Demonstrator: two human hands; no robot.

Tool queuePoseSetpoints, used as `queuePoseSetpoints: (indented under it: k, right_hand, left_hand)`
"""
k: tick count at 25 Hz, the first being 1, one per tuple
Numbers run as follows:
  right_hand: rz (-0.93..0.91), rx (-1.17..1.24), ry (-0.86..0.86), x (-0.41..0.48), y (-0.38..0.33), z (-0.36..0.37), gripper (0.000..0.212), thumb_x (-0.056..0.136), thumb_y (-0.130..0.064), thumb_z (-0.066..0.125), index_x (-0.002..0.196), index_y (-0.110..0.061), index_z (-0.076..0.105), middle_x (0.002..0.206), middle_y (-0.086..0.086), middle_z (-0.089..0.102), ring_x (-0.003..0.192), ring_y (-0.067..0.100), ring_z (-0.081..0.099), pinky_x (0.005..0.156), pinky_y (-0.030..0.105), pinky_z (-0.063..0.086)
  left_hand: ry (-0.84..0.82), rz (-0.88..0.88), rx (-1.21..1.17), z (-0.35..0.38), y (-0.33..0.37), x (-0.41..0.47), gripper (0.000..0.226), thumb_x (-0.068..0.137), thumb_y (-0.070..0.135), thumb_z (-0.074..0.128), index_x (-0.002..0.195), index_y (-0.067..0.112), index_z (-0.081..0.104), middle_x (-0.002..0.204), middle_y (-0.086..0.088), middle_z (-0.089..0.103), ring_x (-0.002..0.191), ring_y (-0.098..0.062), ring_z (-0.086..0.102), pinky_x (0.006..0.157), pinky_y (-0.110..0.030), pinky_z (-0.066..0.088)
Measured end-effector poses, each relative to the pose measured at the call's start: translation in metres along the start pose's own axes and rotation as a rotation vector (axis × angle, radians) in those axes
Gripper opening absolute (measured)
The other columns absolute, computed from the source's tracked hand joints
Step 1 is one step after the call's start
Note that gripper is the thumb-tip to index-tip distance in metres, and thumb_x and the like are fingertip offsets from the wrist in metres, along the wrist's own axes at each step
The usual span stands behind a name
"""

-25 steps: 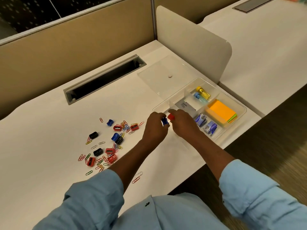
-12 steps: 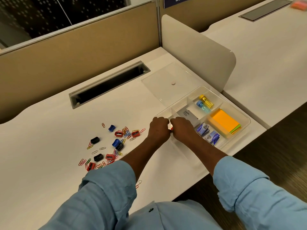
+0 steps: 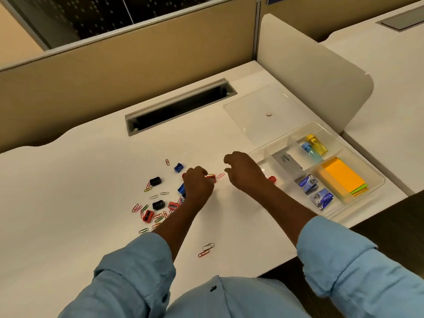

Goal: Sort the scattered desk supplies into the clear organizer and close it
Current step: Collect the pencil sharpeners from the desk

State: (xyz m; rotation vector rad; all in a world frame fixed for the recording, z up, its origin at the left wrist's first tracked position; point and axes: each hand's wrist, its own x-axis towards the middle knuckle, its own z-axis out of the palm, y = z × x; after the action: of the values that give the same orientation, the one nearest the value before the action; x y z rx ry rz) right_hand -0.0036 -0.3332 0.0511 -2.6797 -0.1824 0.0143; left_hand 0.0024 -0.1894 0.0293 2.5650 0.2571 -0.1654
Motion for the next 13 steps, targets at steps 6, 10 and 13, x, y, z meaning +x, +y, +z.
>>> queuePoseSetpoints:
  k: [6,10,13]
  right_hand:
    - [0.008,-0.149,-0.226,0.016,-0.029,0.057,0.035,0.087,-0.016,0.059,0.122,-0.013,0.052,0.120,0.012,0.053,0.109,0.029,0.052,0.087,0.036,0.044]
    - [0.042,-0.167,-0.182,0.013,-0.031,0.074,0.035,0.090,-0.013,0.055,0.124,-0.013,0.052,0.121,0.012,0.048,0.109,0.028,0.048,0.084,0.035,0.045]
    - [0.076,-0.115,-0.123,0.008,-0.034,0.074,0.033,0.088,-0.011,0.059,0.120,-0.012,0.053,0.119,0.012,0.048,0.105,0.027,0.050,0.080,0.034,0.047]
  left_hand:
    - [-0.112,0.084,0.208,-0.026,-0.037,0.020,0.026,0.081,0.001,0.057,0.105,0.006,0.066,0.110,-0.013,0.067,0.106,-0.029,0.059,0.090,-0.035,0.046]
    - [-0.229,0.233,0.417,-0.027,-0.042,0.034,0.035,0.077,0.000,0.062,0.111,0.009,0.064,0.112,-0.013,0.063,0.106,-0.028,0.056,0.088,-0.033,0.047]
    - [-0.210,0.298,0.499,-0.021,-0.045,0.039,0.033,0.075,0.000,0.062,0.106,0.011,0.065,0.108,-0.011,0.062,0.102,-0.026,0.054,0.083,-0.030,0.043]
